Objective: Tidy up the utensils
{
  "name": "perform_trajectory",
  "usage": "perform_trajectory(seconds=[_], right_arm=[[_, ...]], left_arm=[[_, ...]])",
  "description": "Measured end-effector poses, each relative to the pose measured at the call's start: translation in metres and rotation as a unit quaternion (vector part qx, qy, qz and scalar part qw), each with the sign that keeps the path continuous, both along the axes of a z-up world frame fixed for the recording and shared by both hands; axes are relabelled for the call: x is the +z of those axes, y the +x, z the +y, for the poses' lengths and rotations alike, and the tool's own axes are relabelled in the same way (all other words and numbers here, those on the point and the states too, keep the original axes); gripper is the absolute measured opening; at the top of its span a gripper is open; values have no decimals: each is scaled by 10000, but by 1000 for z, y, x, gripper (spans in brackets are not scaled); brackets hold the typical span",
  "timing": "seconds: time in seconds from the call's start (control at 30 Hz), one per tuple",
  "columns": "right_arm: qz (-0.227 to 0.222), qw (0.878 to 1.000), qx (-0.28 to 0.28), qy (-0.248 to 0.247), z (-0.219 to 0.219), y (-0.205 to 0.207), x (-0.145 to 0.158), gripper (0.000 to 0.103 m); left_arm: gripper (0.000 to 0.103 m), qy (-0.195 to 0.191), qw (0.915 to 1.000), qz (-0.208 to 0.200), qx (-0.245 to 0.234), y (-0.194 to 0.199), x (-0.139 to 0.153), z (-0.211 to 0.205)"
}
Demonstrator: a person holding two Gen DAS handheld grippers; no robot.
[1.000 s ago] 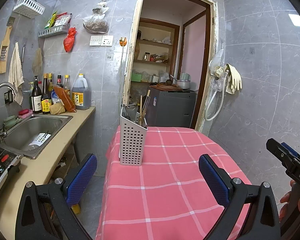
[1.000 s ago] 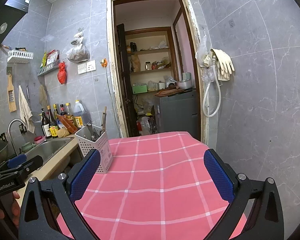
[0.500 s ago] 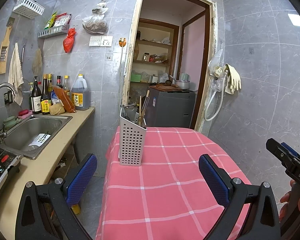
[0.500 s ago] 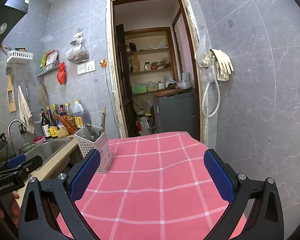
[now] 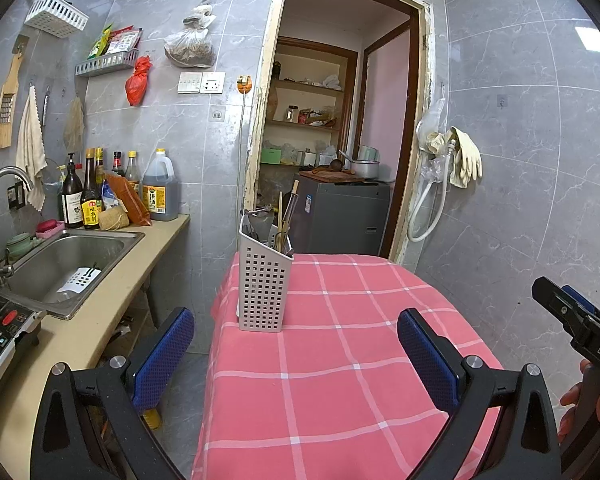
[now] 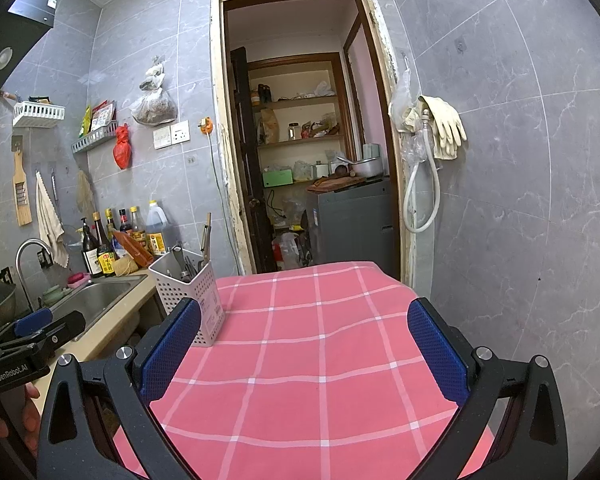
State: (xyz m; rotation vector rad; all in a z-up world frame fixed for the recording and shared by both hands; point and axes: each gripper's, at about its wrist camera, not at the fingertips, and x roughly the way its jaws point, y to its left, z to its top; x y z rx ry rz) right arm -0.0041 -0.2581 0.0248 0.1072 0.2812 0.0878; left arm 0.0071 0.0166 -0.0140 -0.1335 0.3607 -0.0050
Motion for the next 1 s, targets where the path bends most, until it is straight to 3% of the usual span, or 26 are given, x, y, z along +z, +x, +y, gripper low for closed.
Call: perform_trajectory(seconds=[1.0], right_arm=[[28, 10000, -21, 33, 0, -2, -1, 102]], left_arm=[[102, 17, 10000, -14, -2, -1, 1, -1]])
